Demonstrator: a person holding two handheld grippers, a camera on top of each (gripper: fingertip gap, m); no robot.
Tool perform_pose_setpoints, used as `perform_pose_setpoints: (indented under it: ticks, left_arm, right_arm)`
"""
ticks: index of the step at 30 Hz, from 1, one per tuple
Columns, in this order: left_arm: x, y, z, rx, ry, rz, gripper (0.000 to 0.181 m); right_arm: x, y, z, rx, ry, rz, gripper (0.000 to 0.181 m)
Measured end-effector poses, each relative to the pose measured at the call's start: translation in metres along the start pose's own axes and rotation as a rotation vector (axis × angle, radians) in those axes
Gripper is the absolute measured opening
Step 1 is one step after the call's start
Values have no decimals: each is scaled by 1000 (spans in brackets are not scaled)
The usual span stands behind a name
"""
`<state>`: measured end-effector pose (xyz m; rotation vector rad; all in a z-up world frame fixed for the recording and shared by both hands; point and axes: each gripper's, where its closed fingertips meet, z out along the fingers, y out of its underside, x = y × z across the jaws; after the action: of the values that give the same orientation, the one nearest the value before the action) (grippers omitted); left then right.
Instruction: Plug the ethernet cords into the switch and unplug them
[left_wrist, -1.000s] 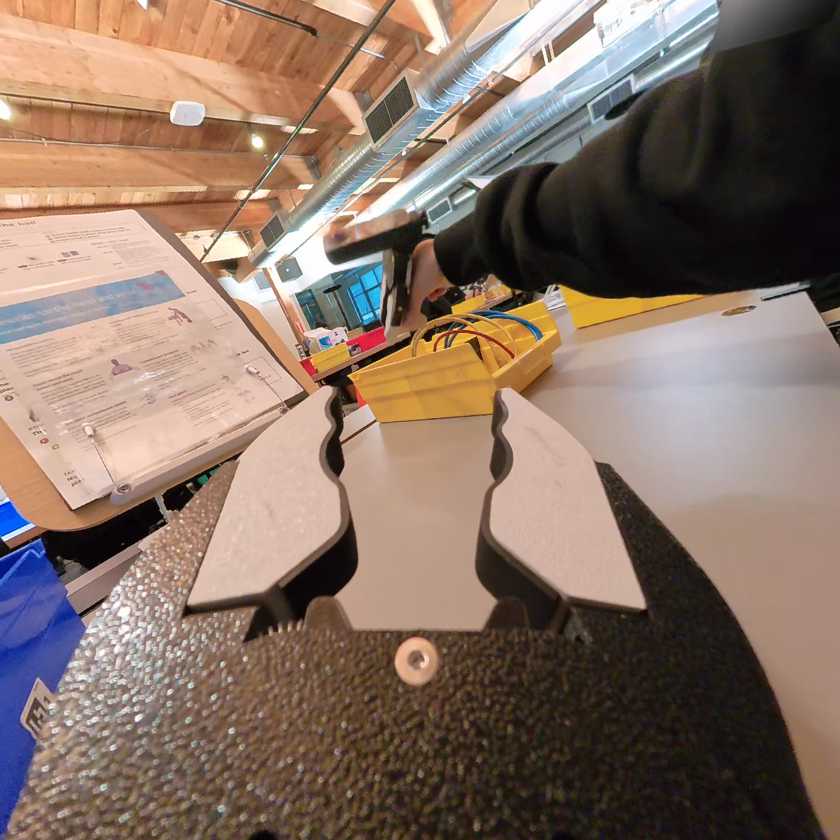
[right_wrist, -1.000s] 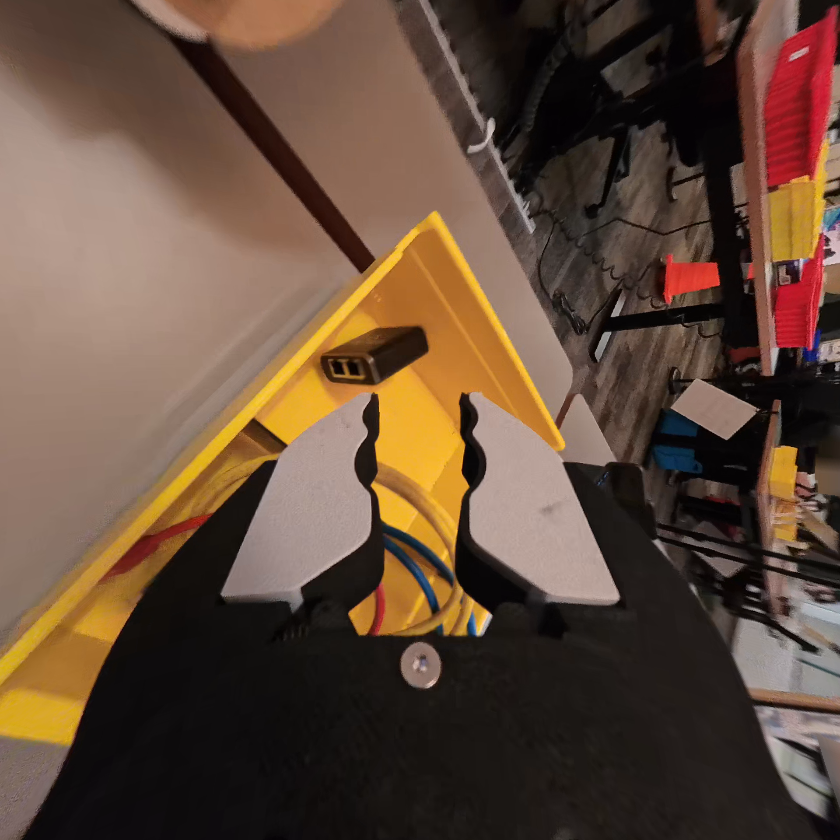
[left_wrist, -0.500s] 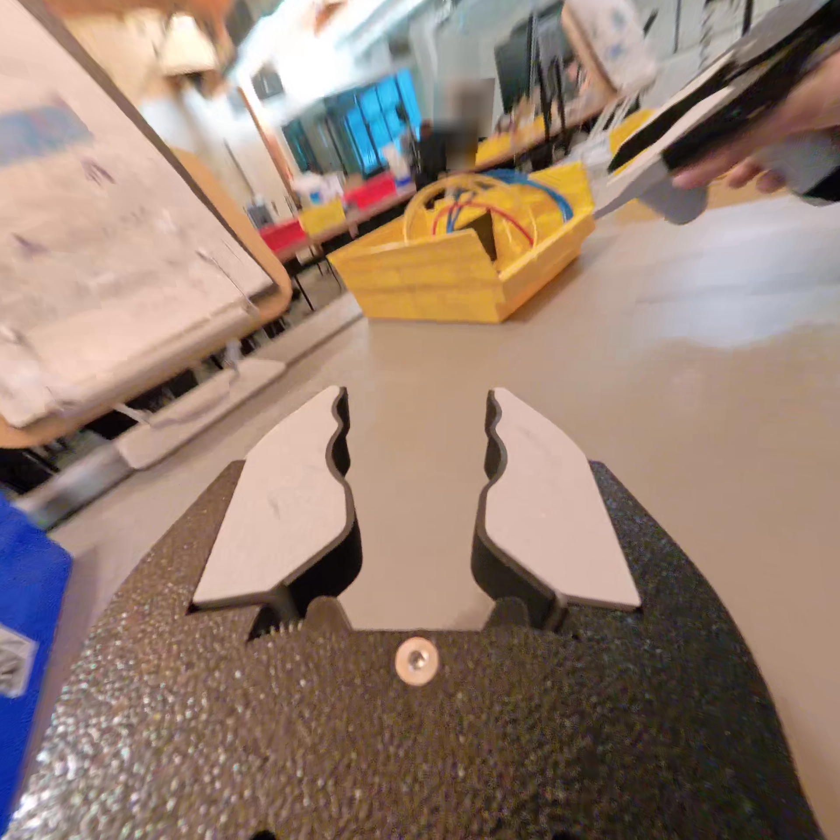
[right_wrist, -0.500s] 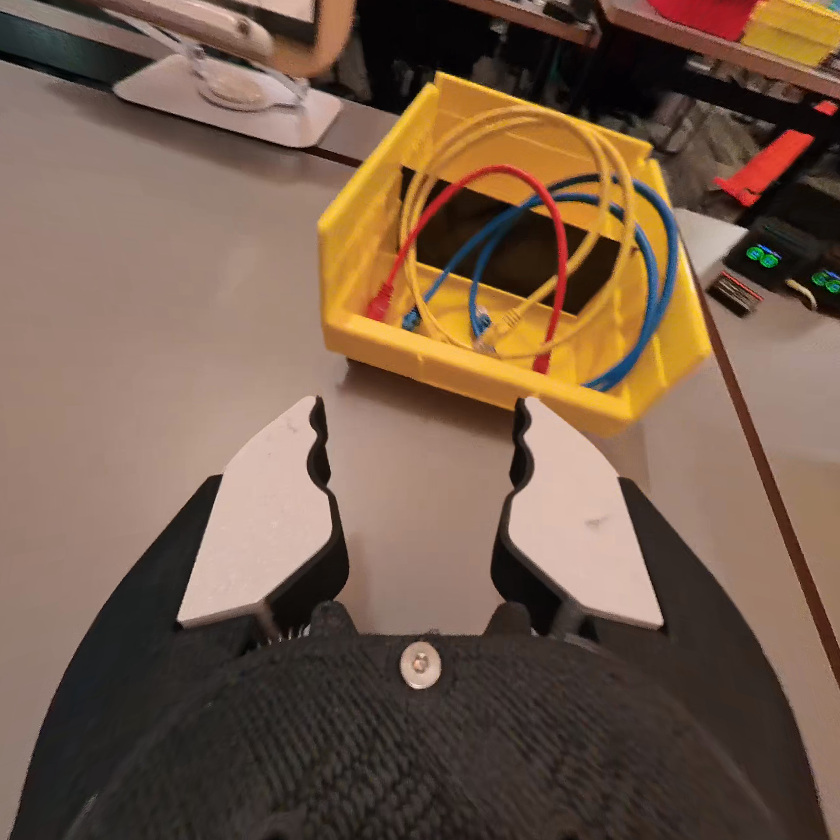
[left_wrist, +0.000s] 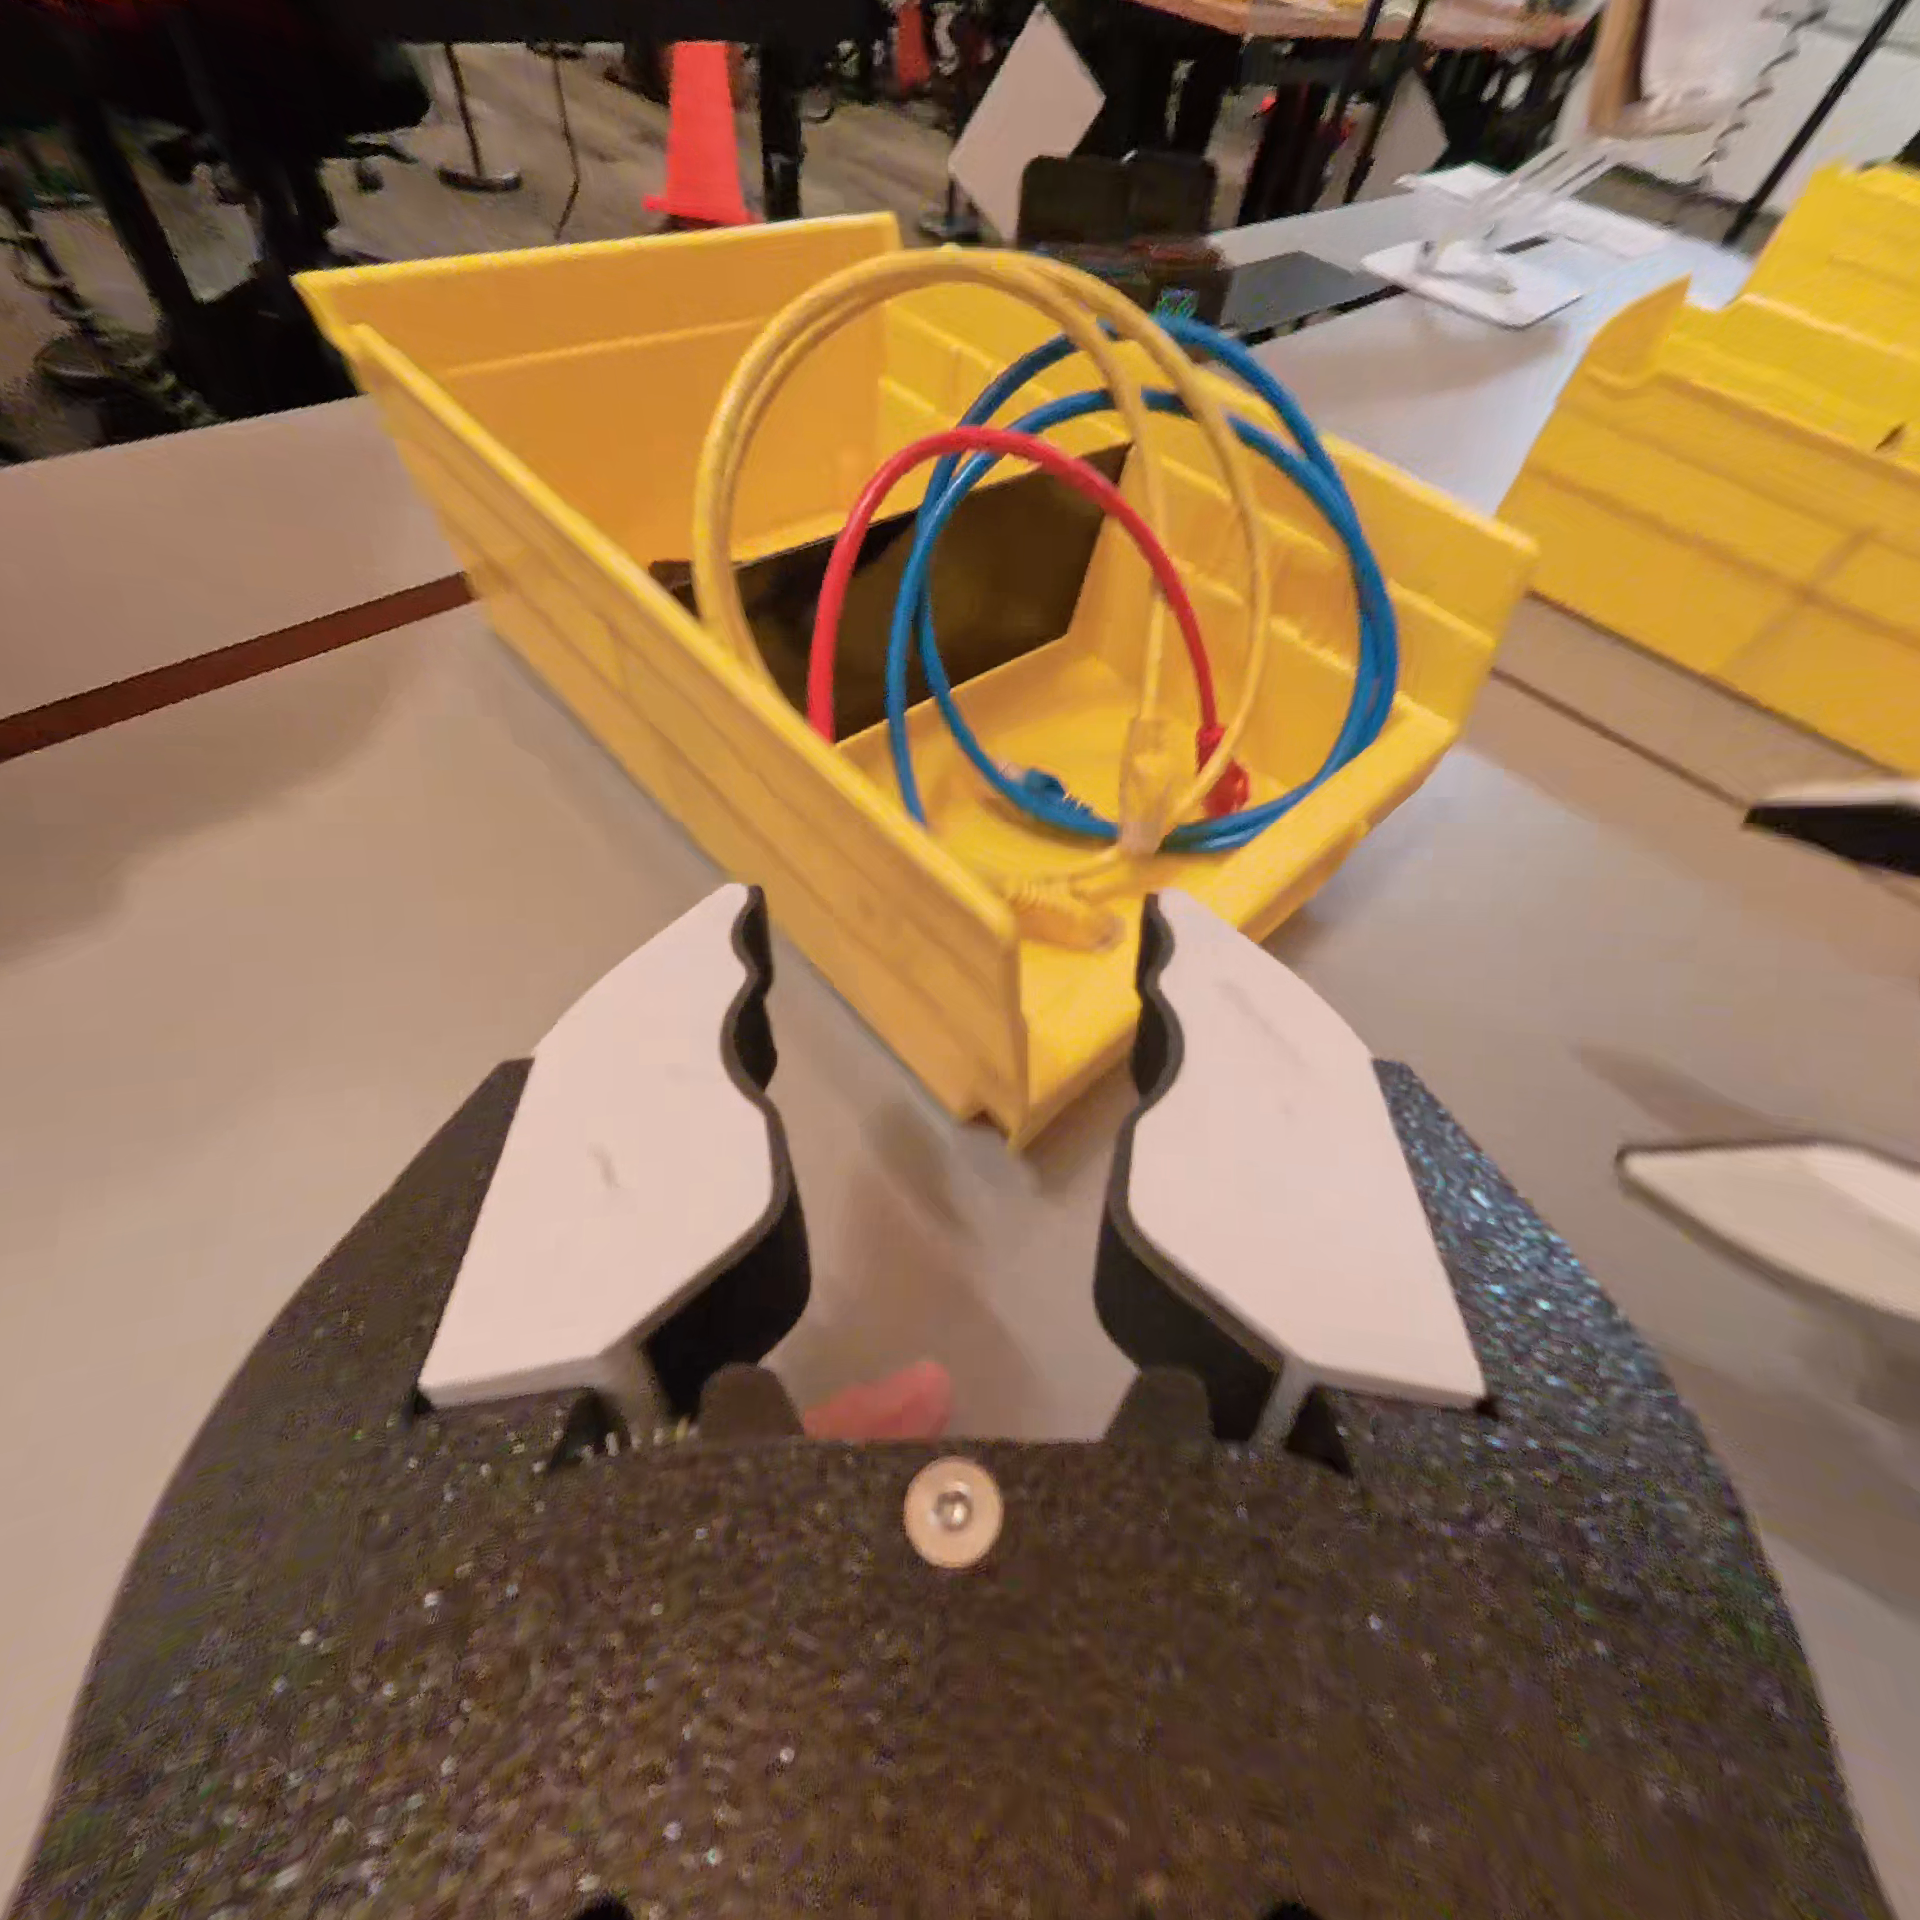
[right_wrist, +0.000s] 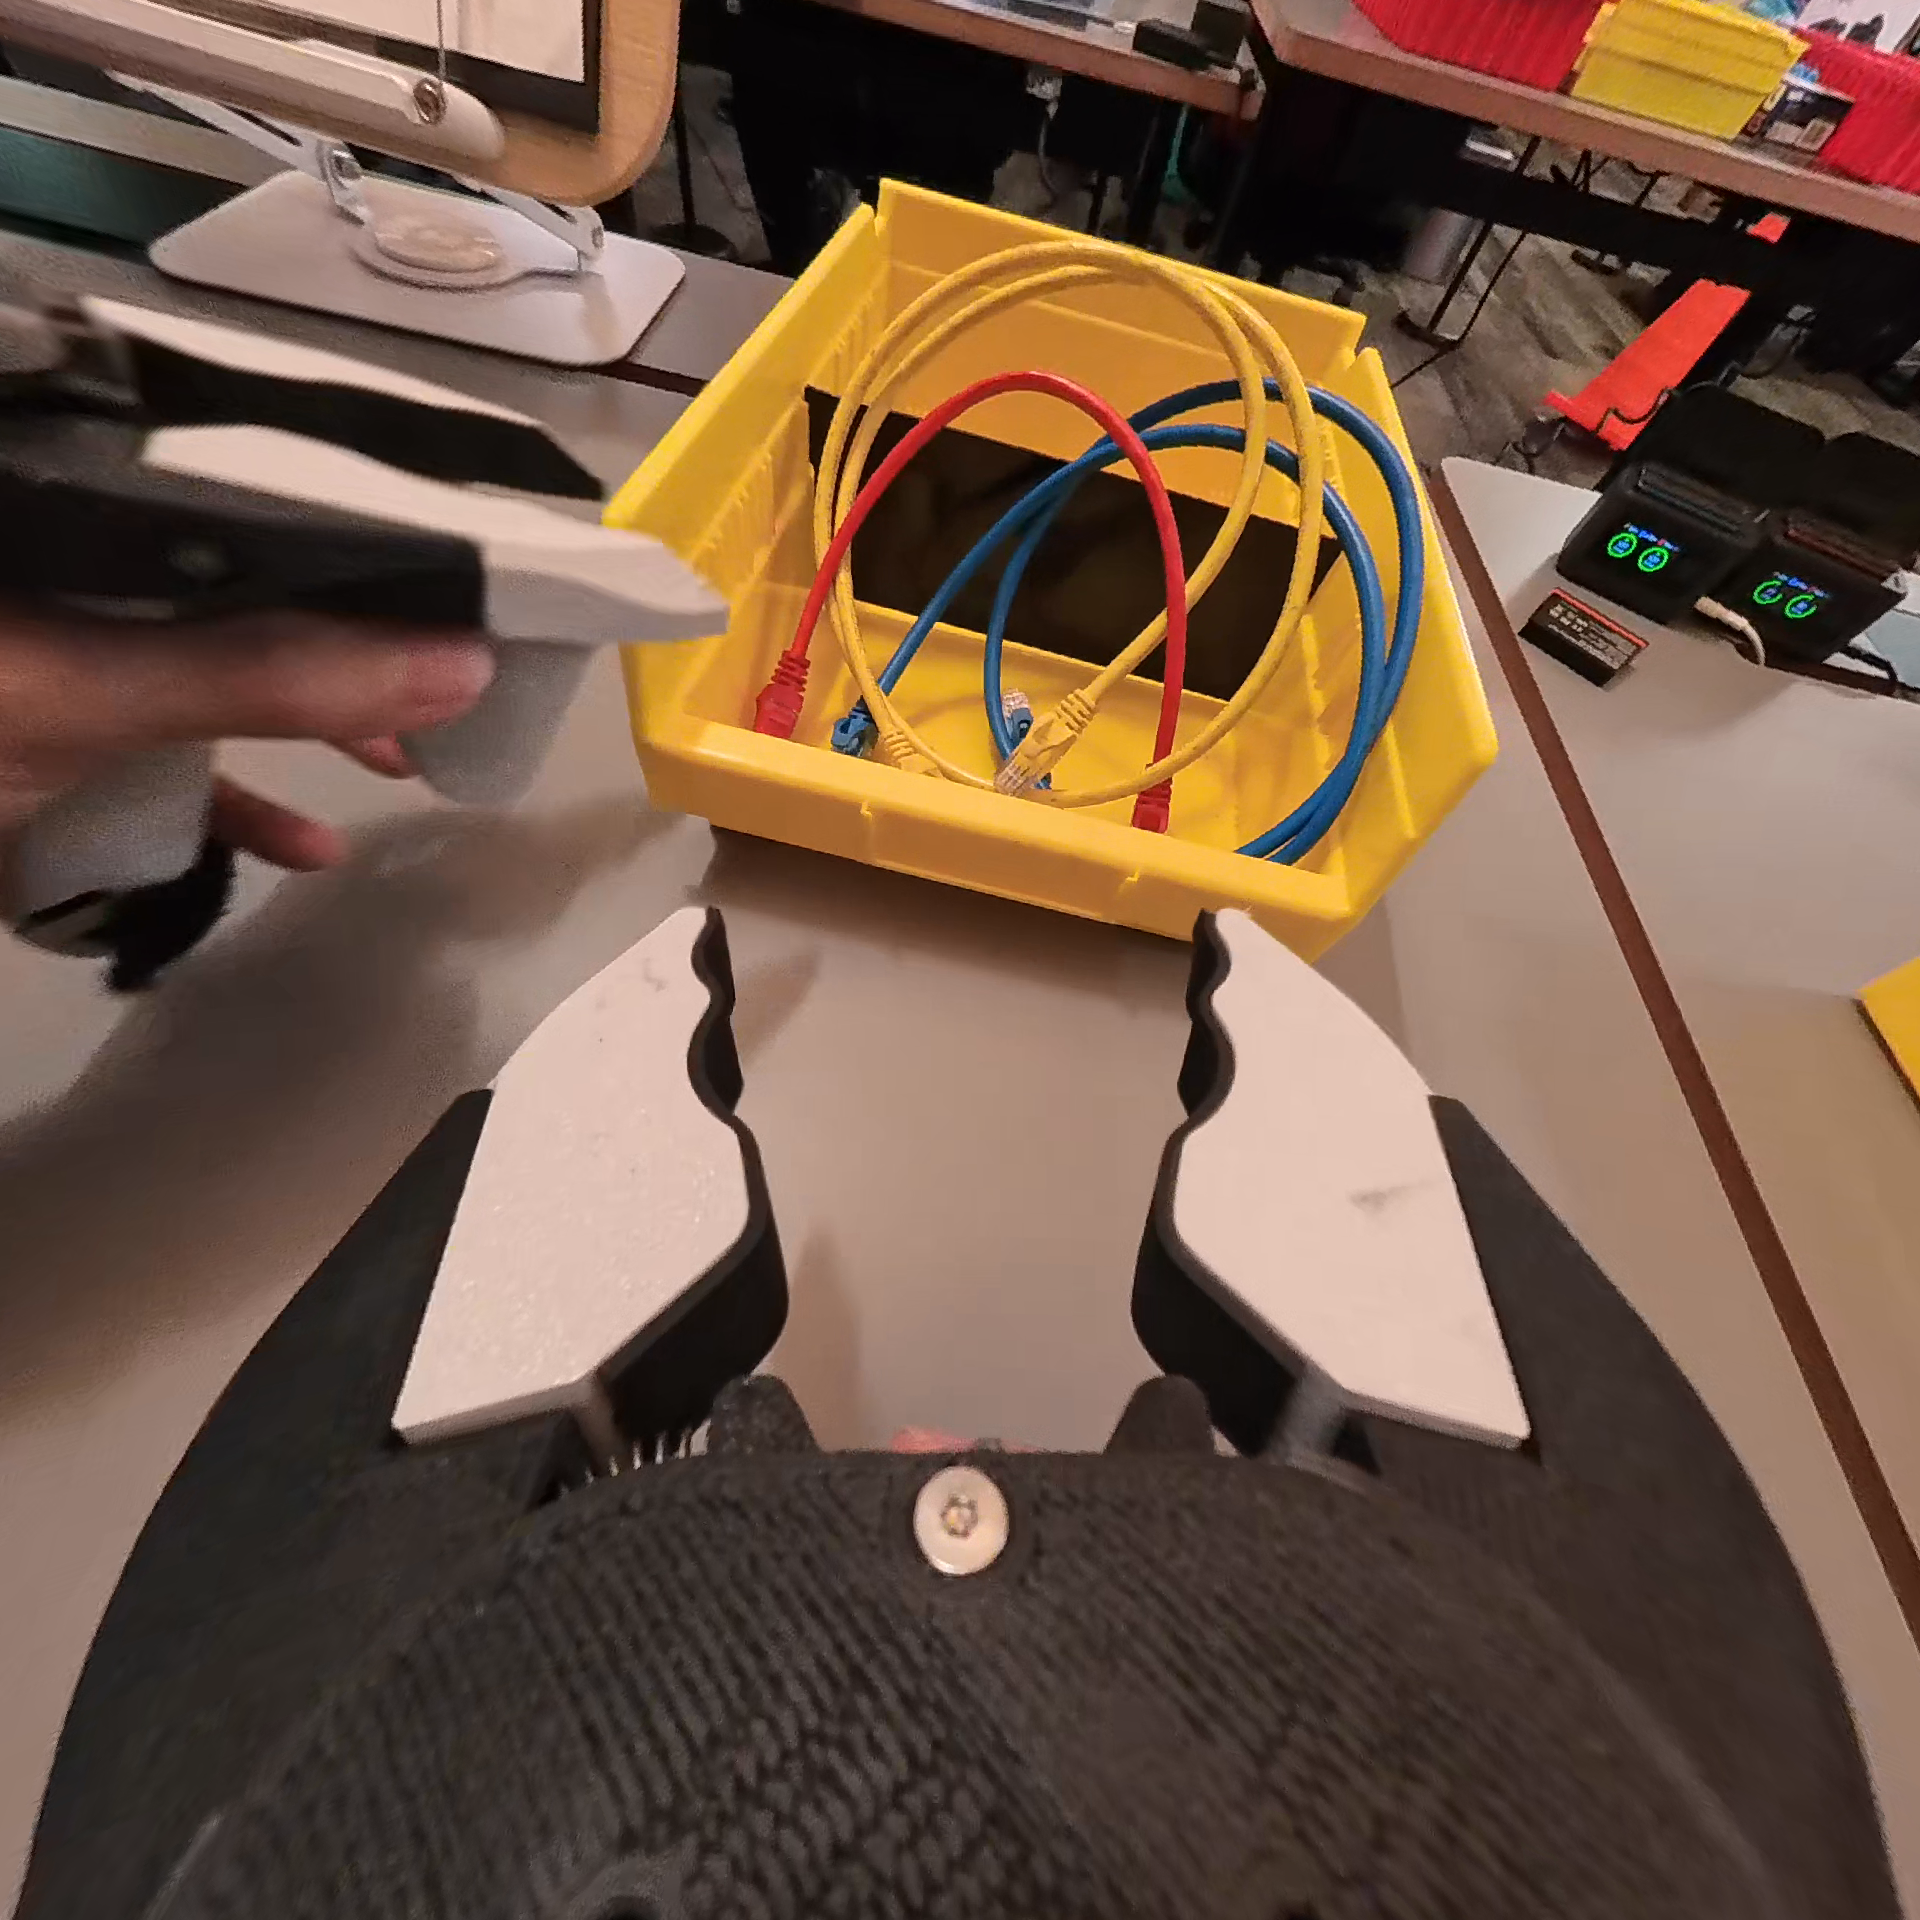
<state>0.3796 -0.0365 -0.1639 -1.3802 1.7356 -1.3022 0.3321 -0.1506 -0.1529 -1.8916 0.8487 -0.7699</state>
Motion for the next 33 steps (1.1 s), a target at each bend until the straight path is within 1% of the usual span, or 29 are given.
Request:
perform_pose_setpoints:
  ticks: [1, 2, 4, 6, 8, 10, 12, 15, 18, 21, 24, 26, 27, 28, 30, 31, 33]
  left_arm:
    - [3, -1, 7, -5, 11, 6, 63]
    - [2, 3, 13, -25, -10, 28, 60]
    - [-7, 12, 21, -63, -81, 114, 38]
    - [-17, 12, 19, -28, -143, 177, 29]
    - [-37, 13, 7, -13, -239, 224, 17]
    - [-54, 18, -12, -6, -282, 260, 10]
    - [-70, 26, -39, 4, -280, 256, 8]
    - [-87, 44, -91, 19, -246, 206, 6]
    - [-102, 65, -150, 33, -258, 167, 5]
    - [-116, 86, -208, 53, -314, 116, 5]
    - [-123, 104, -257, 69, -393, 77, 5]
    - [-124, 114, -285, 84, -458, 86, 6]
    - [-125, 118, -298, 92, -506, 105, 6]
    - [-125, 121, -309, 95, -551, 128, 6]
    - [-125, 125, -323, 99, -585, 130, 7]
    - [-126, 126, -327, 102, -592, 122, 7]
    - [-128, 128, -329, 96, -595, 124, 7]
  right_arm:
    - [1, 1, 0, -4, -1, -1, 84]
    - [2, 1, 1, -5, -1, -1, 84]
    - [2, 0, 1, 1, -2, 0, 83]
    - [1, -2, 0, 9, -9, 5, 83]
    - [-2, -5, -3, 10, -22, 1, 83]
    - [-6, -11, -8, 22, -32, -5, 83]
    - [-11, -21, -14, 48, -44, -16, 83]
    - [-30, -43, -27, 115, -102, -18, 83]
    - [-60, -66, -42, 172, -206, 17, 81]
    - [-105, -89, -54, 227, -360, 90, 81]
    - [-166, -111, -58, 249, -571, 93, 83]
    - [-202, -132, -47, 224, -680, 40, 83]
    - [-214, -148, -34, 197, -689, 28, 83]
    - [-228, -169, -23, 181, -702, 30, 82]
    - [-273, -214, -7, 169, -803, 47, 81]
    - [-302, -230, 0, 136, -876, 56, 85]
    - [-365, -249, 12, 6, -1045, 106, 95]
